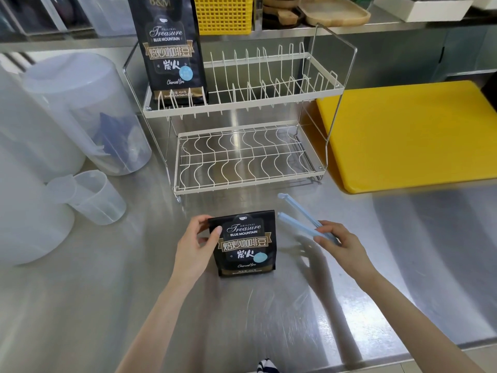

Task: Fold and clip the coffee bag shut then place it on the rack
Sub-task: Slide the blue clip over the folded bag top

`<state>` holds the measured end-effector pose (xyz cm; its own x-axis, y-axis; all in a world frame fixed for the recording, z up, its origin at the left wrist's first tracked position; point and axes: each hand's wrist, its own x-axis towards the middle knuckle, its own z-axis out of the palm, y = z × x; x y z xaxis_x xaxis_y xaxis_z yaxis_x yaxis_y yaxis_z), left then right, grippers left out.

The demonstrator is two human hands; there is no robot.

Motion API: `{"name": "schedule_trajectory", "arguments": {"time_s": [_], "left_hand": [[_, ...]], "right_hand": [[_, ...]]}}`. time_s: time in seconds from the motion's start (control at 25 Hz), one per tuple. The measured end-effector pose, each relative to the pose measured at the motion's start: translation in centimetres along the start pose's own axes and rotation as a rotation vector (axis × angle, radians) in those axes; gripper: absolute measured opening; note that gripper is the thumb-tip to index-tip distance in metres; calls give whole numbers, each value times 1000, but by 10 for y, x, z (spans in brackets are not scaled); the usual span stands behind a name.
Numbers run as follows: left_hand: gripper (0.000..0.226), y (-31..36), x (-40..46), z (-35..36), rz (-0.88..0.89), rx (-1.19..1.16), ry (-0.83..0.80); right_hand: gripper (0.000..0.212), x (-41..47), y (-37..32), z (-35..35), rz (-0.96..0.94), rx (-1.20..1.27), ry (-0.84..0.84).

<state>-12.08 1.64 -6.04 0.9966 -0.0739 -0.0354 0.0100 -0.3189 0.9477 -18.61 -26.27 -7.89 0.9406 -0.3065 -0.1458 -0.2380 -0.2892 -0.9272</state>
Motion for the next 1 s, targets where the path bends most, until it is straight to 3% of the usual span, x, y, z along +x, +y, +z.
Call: {"name": "schedule_trajectory", "arguments": {"time_s": [0.2,0.56,1.0], "left_hand": [[28,-9,1,-2,-5,-50,-54],[40,-17,0,-4,-19,-85,-133],[30,-19,-4,-4,-96,-253,-105]], "right_hand": [[12,3,-32,4,-74,139,-90],[25,19,-56,29,-215,-119,-250],[31,38,-74,57,-196,-96,-406]]}}
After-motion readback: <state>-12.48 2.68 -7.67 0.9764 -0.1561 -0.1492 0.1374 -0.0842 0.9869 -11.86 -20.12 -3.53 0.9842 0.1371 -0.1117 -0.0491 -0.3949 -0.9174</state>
